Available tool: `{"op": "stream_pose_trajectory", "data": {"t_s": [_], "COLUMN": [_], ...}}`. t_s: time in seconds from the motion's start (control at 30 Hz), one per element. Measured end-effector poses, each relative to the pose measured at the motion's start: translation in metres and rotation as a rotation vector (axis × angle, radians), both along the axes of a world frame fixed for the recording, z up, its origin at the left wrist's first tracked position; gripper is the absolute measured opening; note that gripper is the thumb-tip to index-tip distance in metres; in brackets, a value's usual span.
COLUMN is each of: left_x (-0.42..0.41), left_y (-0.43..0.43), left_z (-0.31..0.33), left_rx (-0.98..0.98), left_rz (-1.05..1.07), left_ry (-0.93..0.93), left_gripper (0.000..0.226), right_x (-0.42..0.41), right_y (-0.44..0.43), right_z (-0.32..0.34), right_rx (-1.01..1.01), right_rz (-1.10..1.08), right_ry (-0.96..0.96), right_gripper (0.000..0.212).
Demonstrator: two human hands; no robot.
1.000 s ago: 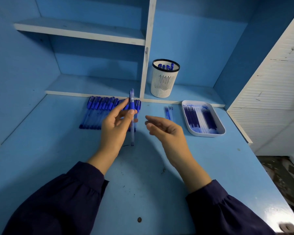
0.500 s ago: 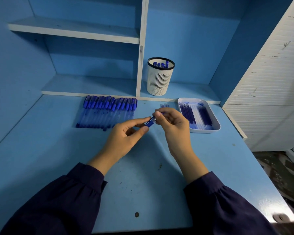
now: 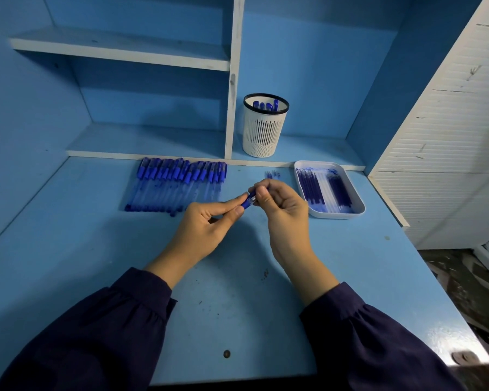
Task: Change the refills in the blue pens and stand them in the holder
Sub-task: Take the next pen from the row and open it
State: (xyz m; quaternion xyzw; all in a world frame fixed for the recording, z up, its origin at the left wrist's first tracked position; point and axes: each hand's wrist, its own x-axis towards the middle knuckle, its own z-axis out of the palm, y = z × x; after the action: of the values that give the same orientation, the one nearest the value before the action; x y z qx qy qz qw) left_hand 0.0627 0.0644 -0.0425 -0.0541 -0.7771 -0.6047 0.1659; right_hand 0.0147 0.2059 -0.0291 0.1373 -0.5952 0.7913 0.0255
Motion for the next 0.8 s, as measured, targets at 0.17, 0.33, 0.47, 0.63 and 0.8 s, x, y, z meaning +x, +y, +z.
{"op": "stream_pose_trajectory", "data": {"t_s": [0.17,0.33,0.47,0.63,0.8], "left_x": [0.002,0.001,0.001,0.000,-0.006], "left_y": [0.001,0.003,0.004,-0.001,-0.015], "left_z": [0.002,-0.001,-0.003,-0.006,-0.012], "left_rx": [-0.036,-0.062,-0.035,-0.017,-0.152], "left_rz": [-0.080,-0.020,0.016,0.099,0.268], "left_ry": [0.000,-0.013,0.011,0.083,0.169], "left_gripper": [0.032,0.033,0.032,0.030,0.032], "right_x": [-0.003,-0.011,-0.017,-0.026,-0.024], "right_y": [0.003,0.008,0.014,0.024,0.023], "right_z": [0.004,0.012,0.014,0.012,-0.001], "right_rx": [-0.028,0.030,0.048,0.056,0.476], "right_rz": [0.014,0.033,-0.018,-0.056,0.065], "right_ry": [0.013,0.006,0.021,-0.071,-0.094], "right_gripper": [0.015,0.007,0.008,0.009,0.015]}}
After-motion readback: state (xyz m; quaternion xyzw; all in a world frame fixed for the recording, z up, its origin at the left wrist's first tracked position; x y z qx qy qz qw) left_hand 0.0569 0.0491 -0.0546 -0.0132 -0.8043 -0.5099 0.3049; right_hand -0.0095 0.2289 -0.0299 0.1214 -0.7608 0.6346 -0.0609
